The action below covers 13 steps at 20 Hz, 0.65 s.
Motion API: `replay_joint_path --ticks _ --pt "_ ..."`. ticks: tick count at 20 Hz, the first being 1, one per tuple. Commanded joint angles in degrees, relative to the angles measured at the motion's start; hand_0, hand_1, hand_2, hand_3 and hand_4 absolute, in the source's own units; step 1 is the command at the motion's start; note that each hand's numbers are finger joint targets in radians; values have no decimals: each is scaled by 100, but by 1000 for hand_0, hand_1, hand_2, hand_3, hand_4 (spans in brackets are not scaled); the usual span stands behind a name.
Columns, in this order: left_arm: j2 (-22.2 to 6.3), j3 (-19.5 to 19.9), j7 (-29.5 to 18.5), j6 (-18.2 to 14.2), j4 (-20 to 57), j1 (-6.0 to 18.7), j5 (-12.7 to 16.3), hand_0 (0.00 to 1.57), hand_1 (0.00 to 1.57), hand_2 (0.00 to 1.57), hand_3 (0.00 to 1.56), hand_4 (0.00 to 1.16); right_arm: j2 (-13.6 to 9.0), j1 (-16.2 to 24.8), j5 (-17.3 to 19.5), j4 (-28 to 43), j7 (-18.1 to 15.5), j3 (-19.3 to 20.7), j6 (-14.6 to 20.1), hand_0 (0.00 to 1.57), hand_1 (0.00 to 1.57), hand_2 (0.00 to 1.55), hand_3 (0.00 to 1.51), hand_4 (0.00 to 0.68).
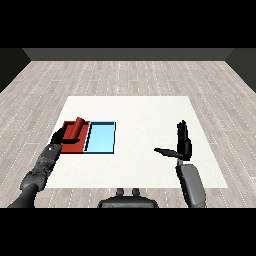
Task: Pick the red can and put it in the red box
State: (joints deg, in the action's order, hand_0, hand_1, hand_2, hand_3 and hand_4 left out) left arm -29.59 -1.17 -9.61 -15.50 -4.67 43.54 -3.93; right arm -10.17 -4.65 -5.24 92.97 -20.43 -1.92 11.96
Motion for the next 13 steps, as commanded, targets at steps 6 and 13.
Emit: replay_joint_path --ticks 6,13 --pt "336 1541 -2445 40 -1612 66 1584 0 0 0 0 0 30 190 -346 367 -6 45 -248 0 0 0 0 0" --pt "1462 1467 -3247 1401 -3068 -315 2130 0 0 0 0 0 116 345 -754 308 -95 -249 -885 0 0 0 0 0"
